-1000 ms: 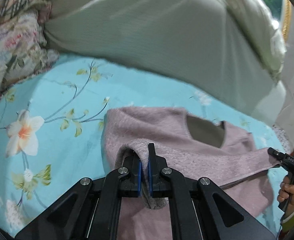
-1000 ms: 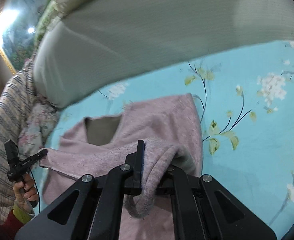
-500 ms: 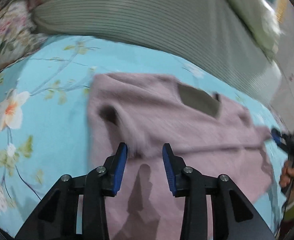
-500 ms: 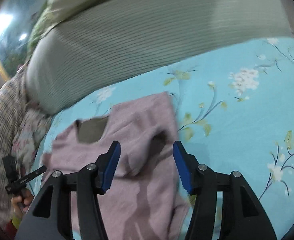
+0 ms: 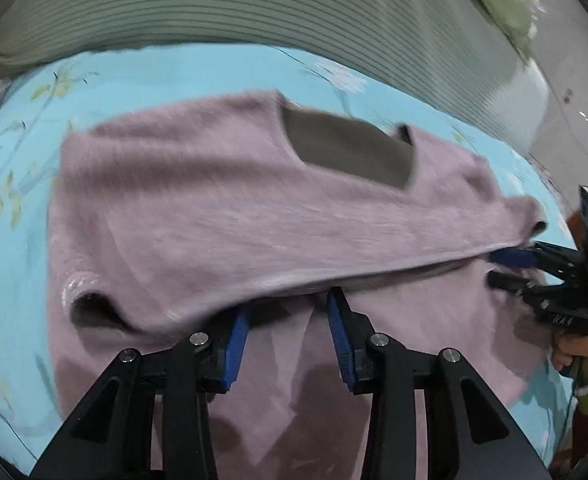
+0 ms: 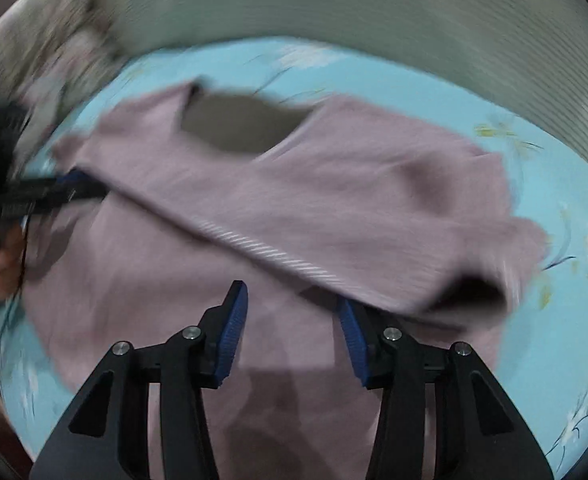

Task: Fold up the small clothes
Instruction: 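Open both grippers and withdraw from the folded sweater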

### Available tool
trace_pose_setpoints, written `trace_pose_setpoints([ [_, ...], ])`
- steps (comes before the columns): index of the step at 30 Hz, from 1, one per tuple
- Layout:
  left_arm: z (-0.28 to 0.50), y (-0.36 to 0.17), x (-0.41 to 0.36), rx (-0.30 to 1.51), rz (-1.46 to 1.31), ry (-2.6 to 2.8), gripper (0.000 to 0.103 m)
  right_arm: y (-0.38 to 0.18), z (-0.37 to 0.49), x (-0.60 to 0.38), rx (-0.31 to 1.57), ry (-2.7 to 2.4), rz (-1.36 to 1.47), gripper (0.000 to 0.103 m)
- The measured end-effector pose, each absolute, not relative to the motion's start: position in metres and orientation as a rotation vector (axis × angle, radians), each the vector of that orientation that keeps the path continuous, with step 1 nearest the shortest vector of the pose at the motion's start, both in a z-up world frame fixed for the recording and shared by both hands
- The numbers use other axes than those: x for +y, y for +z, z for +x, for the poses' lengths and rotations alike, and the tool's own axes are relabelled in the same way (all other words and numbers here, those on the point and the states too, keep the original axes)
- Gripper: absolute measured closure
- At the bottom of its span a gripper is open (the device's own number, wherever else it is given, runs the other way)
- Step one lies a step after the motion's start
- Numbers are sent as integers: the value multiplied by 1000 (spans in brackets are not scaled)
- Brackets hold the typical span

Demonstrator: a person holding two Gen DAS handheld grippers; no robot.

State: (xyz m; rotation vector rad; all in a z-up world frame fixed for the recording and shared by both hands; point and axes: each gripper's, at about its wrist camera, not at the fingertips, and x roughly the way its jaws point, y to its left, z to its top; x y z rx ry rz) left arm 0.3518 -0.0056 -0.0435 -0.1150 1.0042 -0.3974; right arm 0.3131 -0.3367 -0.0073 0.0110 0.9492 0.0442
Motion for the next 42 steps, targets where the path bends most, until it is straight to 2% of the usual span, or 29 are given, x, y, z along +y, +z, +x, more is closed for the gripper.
trace_pose_setpoints([
  [7,398,-22,34,933,-158,-196,63,16,316,-397,825,-162,204,56],
  [11,398,-12,72,897,-277,-109,57,24,293,-405,783,-192,293,55],
  [17,339,-6,94,881,-369,-126,54,25,245,-368,767,-102,338,55],
  [30,186,-31,63,943,-500,-242,49,-2,155,-308,793,-9,435,54],
  [38,156,-45,67,991,-533,-236,47,-3,132,-299,836,-48,364,54],
  [42,153,-48,69,995,-553,-232,44,3,122,-294,831,-82,310,49],
])
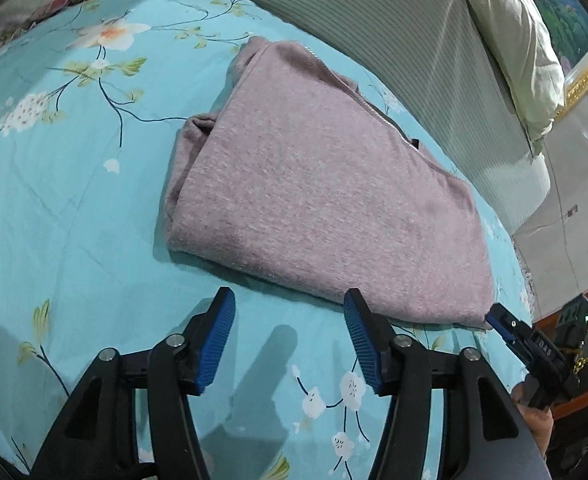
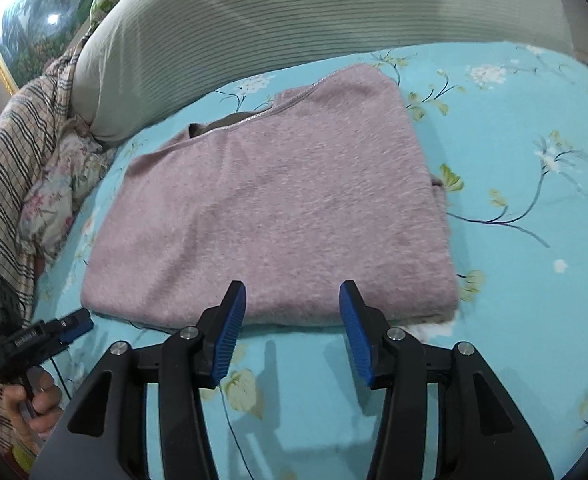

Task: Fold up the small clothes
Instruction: 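Open both grippers and withdraw from the folded sweater, then grasp the folded sweater edge with the left gripper while the right gripper grasps beside it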

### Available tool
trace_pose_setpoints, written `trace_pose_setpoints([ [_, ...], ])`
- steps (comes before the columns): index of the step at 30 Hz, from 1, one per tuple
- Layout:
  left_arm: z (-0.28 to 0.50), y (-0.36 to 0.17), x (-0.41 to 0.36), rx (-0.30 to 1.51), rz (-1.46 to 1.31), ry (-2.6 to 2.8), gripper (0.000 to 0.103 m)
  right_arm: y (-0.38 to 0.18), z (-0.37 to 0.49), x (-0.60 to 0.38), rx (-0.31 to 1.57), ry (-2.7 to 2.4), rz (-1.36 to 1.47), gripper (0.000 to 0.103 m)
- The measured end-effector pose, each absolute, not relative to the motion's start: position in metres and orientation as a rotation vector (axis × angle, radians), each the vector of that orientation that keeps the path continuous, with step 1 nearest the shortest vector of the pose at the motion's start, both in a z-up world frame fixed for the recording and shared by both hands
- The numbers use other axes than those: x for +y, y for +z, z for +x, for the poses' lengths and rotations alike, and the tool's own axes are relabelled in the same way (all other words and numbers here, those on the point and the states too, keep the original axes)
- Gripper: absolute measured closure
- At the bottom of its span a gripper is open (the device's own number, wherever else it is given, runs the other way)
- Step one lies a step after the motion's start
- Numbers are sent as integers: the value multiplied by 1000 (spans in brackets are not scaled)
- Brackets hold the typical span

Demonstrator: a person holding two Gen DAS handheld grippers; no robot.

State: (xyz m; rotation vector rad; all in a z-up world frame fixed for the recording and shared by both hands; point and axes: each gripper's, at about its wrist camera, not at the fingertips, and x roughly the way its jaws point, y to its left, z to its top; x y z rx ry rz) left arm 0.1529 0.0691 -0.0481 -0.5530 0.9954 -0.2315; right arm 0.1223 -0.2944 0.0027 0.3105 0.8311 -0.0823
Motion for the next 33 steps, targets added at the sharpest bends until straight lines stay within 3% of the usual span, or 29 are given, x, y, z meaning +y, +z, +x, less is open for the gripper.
trace_pose_setpoints([
  [11,175,-61,69,1001,-633,-201,33,11,117,-289,818,-95,280,45],
  [21,204,-68,77,944,-745,-132,34,14,127,-290,811,-67,308,44],
  [24,208,-67,78,931,-730,-100,46,15,133,-293,806,-50,328,44],
  [26,211,-66,77,926,-699,-76,75,16,137,-296,804,-38,340,44],
  [28,213,-65,76,923,-689,-93,89,16,143,-300,803,-13,367,44],
  [33,209,-37,52,840,-541,-125,94,13,156,-316,804,44,456,44],
])
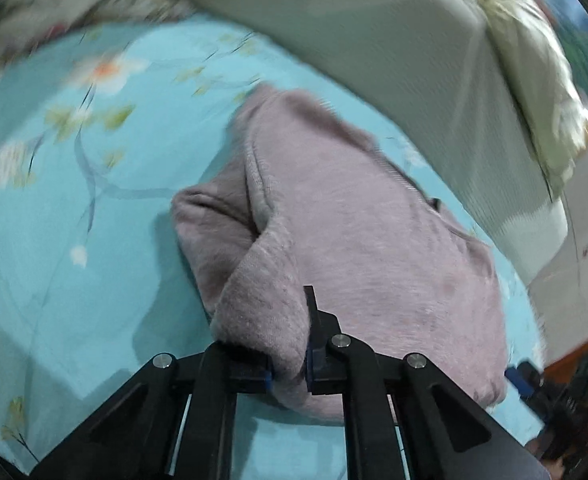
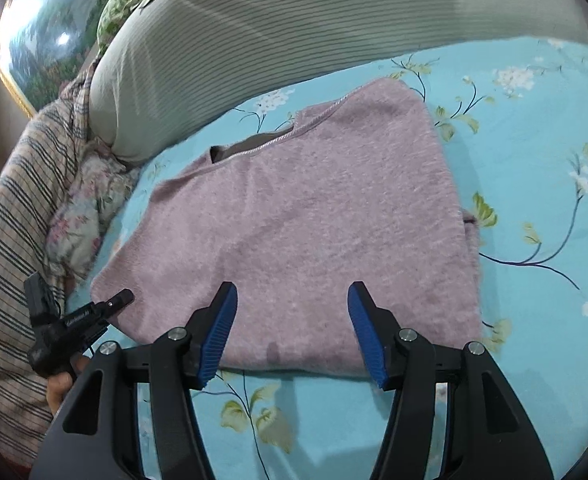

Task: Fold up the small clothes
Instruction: 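Grasp the folded sweater edge with the left gripper while the right gripper grasps beside it, then lift the sweater edge with both grippers and fold it over the rest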

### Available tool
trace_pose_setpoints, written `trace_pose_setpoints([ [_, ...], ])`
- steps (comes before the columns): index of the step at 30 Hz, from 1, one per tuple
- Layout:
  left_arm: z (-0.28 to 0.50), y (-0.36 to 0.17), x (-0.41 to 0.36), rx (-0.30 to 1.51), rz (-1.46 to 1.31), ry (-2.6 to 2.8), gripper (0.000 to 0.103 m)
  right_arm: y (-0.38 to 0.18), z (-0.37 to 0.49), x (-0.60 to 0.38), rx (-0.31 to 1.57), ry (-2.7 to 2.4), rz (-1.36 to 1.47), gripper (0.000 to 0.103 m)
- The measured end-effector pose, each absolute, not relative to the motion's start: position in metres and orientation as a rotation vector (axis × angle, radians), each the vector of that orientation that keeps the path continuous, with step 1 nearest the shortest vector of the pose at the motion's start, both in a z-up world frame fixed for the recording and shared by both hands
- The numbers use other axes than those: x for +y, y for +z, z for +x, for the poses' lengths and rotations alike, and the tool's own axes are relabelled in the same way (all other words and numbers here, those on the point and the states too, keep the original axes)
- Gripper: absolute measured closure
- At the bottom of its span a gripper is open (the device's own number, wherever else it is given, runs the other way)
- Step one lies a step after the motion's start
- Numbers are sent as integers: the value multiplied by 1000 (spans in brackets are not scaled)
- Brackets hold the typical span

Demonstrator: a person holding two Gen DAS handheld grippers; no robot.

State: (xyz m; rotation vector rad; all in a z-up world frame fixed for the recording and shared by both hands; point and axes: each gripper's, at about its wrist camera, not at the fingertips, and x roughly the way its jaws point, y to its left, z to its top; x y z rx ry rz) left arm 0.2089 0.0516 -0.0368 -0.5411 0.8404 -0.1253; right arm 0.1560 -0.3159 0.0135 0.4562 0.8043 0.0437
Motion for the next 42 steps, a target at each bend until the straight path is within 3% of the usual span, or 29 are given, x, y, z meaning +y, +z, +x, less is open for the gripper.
trace_pose_setpoints([
  [7,209,5,-19,745,-345,-289,95,15,184,-337,834,135,547,44],
  [12,209,3,-85,744,-128,-387,95,16,216,-347,862,264,653,44],
  [15,207,-12,-114,777,-45,-424,95,12,240,-341,898,306,645,34],
  [26,200,-20,-120,787,-48,-494,95,-38,351,-309,1000,377,647,33],
  [28,200,-20,-119,790,-49,-497,95,-41,371,-302,1007,370,652,53],
  [29,200,-19,-120,791,-47,-497,95,-41,378,-299,1015,371,644,73],
  [30,199,-19,-116,792,-44,-495,95,-40,381,-296,1014,373,638,79],
  [38,199,11,-128,765,-87,-537,95,38,332,-332,795,342,545,86],
  [42,199,23,-160,762,-99,-631,95,48,308,-372,769,238,499,86],
])
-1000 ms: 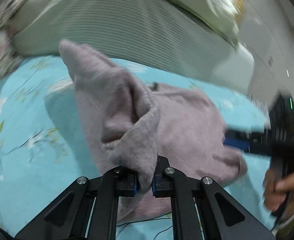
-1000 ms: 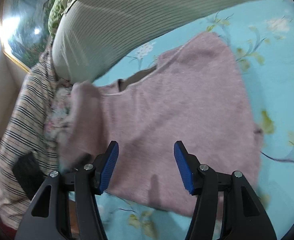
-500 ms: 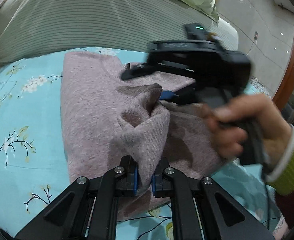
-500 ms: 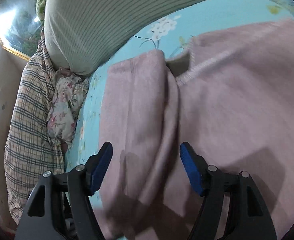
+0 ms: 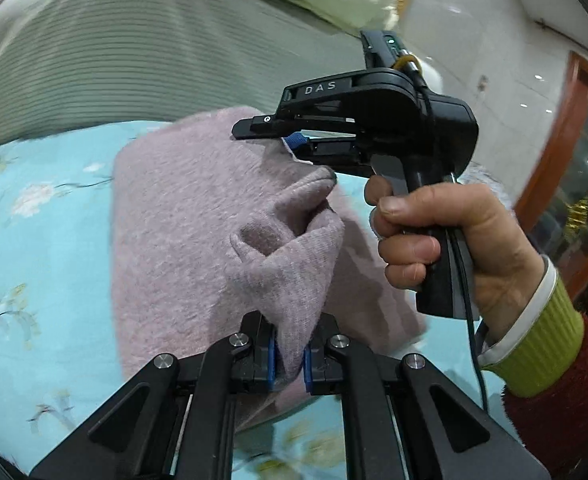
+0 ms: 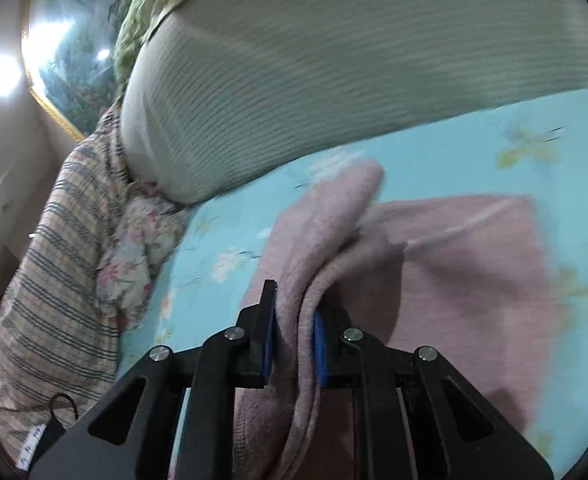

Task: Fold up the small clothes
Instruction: 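Lift the sweater edge with both grippers and fold it over the rest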

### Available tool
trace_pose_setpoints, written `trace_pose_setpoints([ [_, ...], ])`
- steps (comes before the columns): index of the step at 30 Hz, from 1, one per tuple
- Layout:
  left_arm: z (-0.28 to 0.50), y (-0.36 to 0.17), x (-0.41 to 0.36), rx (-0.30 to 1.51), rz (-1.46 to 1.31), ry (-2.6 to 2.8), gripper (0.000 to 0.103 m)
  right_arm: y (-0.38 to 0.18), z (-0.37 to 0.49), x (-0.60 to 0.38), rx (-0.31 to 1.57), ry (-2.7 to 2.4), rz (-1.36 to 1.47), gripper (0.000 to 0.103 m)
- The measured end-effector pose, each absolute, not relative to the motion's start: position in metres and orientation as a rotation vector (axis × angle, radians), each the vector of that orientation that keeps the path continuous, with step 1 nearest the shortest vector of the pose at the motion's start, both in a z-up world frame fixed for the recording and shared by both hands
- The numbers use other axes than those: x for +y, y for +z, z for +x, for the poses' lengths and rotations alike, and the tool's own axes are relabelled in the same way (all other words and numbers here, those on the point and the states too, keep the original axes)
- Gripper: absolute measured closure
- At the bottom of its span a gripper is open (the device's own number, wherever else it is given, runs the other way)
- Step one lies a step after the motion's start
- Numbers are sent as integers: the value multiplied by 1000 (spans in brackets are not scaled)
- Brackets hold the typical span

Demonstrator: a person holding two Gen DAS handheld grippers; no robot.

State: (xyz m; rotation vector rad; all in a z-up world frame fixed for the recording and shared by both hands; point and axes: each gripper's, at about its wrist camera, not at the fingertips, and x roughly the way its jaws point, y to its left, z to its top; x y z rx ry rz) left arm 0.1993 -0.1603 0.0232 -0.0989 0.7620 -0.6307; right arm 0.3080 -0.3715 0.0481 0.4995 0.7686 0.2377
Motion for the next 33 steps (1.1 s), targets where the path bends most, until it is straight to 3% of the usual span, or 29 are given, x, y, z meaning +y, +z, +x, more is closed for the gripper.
trace_pose_setpoints([
  [14,218,-20,-243,881,-30,-748,94,-2,292,-431,847,55,468,86],
  [18,228,-24,-239,920,-67,-752,89,3,284,-435,825,27,485,78],
  [19,228,-20,-234,920,-74,-759,82,7,280,-433,821,8,470,76],
  [21,221,-13,-220,906,-72,-761,61,13,267,-432,805,-11,448,50],
  [22,218,-9,-210,889,-69,-747,45,15,262,-431,795,-13,441,42],
  [23,216,-6,-198,874,-71,-733,37,17,255,-430,787,-12,434,30],
  [33,266,-12,-98,928,-232,-575,31,-4,225,-424,856,51,489,28],
])
